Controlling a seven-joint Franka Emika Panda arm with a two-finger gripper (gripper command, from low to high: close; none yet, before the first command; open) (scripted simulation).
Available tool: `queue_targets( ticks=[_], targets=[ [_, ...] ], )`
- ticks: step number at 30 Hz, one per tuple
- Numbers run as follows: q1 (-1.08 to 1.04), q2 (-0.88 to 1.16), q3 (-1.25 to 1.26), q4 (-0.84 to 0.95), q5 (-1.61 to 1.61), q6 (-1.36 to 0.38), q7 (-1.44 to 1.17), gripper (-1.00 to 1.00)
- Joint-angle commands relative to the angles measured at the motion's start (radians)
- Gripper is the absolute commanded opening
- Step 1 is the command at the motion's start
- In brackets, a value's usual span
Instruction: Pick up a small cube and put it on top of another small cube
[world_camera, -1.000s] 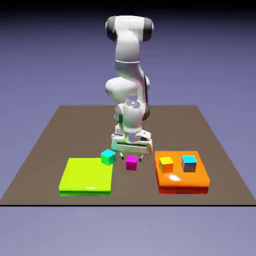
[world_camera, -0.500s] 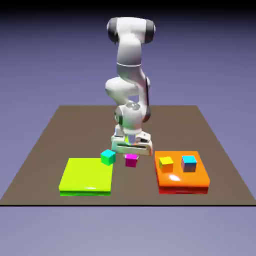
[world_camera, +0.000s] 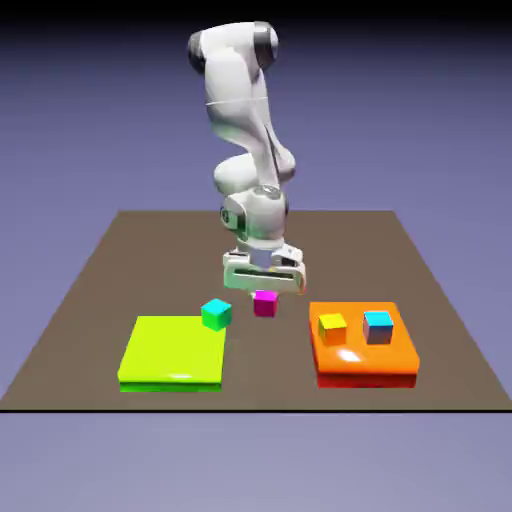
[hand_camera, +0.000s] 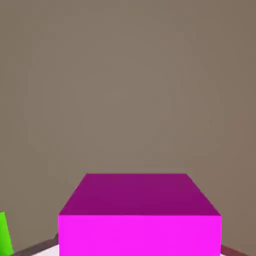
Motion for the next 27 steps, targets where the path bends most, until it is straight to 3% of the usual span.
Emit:
queue_targets(
  ticks=[1, 13, 16, 25, 26, 27],
  targets=[
    [-0.036, -0.020, 0.029, 0.015, 0.028, -0.032, 0.011, -1.00],
    [-0.468, -0.300, 0.330, 0.116, 0.344, -0.420, 0.054, -1.00],
    [-0.454, -0.316, 0.290, 0.056, 0.324, -0.408, -0.003, -1.00],
    [-0.440, -0.017, 0.241, 0.031, 0.328, -0.085, -0.013, -1.00],
    [-0.440, -0.017, 0.241, 0.031, 0.328, -0.085, -0.013, 1.00],
    [-0.440, -0.017, 0.241, 0.031, 0.328, -0.085, -0.013, 1.00]
  ],
)
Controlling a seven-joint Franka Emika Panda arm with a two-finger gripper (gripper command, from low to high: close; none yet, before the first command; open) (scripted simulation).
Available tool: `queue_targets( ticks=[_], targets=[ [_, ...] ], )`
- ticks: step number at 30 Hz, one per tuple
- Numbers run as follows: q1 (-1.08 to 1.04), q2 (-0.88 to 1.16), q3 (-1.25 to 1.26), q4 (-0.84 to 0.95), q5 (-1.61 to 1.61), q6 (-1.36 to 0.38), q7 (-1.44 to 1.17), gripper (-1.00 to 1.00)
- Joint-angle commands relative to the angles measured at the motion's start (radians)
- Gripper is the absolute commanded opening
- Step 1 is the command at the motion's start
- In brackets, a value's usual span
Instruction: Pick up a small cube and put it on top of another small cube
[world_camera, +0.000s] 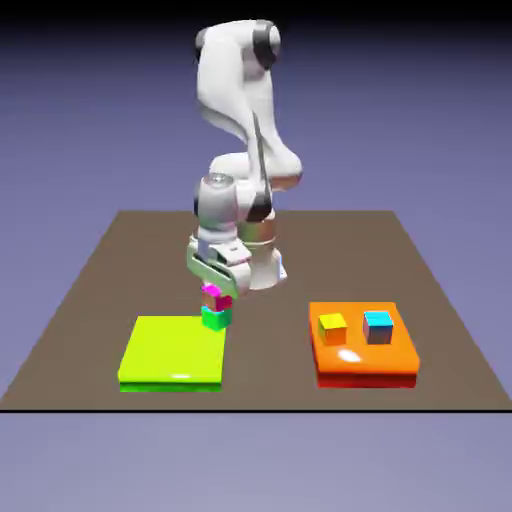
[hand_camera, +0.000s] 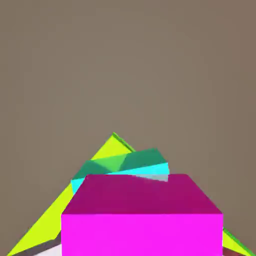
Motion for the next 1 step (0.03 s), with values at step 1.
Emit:
queue_targets(
  ticks=[1],
  targets=[
    [-0.002, -0.036, 0.006, 0.003, 0.000, -0.039, 0.001, 1.00]
  ],
)
